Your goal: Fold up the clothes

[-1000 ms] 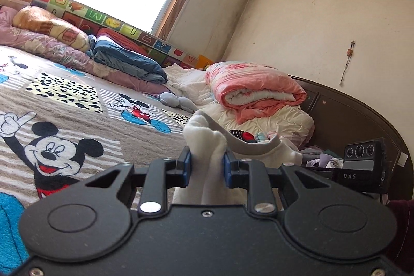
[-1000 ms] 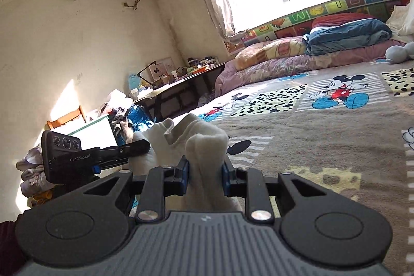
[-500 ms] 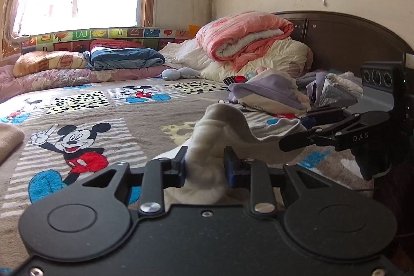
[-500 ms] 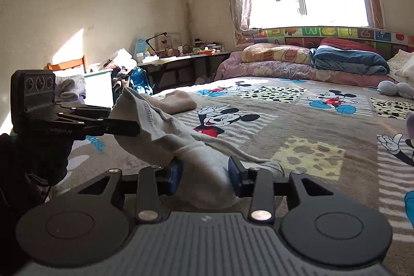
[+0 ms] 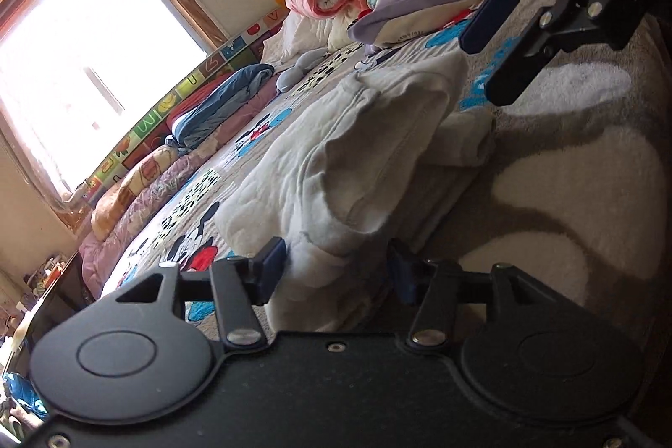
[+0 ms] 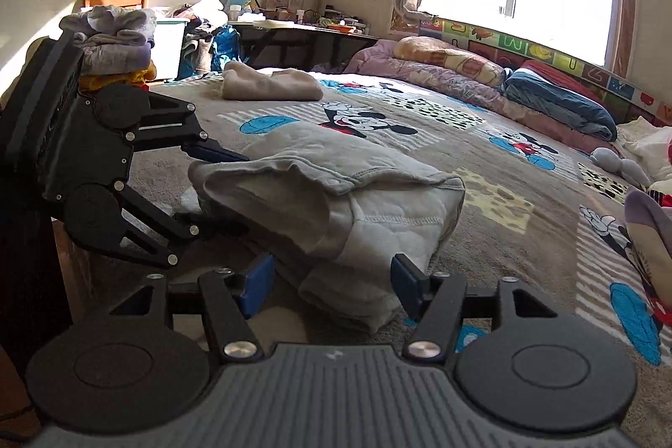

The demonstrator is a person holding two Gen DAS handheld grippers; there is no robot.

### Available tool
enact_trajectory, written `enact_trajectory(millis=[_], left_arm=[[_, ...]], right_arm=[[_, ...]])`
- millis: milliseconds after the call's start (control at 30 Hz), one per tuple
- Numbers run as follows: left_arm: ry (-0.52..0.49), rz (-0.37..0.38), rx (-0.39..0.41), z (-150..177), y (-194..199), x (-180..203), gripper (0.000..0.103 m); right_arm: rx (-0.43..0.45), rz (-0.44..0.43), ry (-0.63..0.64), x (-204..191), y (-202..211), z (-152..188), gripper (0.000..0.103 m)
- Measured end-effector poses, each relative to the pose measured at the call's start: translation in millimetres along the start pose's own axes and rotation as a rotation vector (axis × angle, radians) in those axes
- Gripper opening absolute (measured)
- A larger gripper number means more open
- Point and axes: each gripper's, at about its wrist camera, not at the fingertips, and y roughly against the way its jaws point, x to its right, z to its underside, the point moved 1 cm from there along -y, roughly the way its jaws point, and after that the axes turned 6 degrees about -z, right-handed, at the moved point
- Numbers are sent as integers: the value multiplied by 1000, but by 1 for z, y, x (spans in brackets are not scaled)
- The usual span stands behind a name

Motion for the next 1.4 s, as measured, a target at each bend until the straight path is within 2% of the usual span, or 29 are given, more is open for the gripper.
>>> enact_trajectory(millis=[67,200,267,333,367,433,467,500,533,600,667,800,967,1100,1167,1300,1400], left_arm=[[72,0,14,-2,10,-13,52],[297,40,15,0,29,-45,55],[382,43,-13,5,32,-55,56],[435,50,-79,10,26,-57,56],[440,47,-107,12,21,-54,52],[424,78,-135,14,16,-40,44],[395,69,-148,14,14,-32,34],[366,59,-162,14,12,-23,26],[352,32,-168,13,9,-17,24],[322,-20,-179,12,2,-6,9],[293,-45,-172,7,-1,0,6],[285,-63,-146,-11,1,3,4],[42,-33,-185,-10,-18,42,3],[-29,-37,-163,-7,-17,46,2],[-75,-33,-159,-6,-8,46,2],[-185,-28,-154,0,2,51,2],[-215,-43,-150,5,-1,57,2]], right_arm=[[47,15,-69,9,9,2,61],[106,52,-170,26,13,0,60],[133,55,-207,33,11,-4,60],[164,52,-240,40,7,-7,60],[176,54,-250,43,4,-9,60],[191,51,-277,48,-2,-10,61],[200,46,-298,51,-6,-10,61],[208,42,-318,54,-9,-10,61],[217,36,-340,57,-11,-10,61],[230,22,-378,61,-16,-9,61],[234,6,-411,65,-22,-7,61],[247,-27,-474,72,-30,-2,62],[249,-50,-482,72,-33,4,63],[232,-31,-476,71,-33,11,62],[251,-5,-479,72,-29,11,62],[320,40,-398,69,-17,-9,62],[297,31,-312,65,-27,-24,62]])
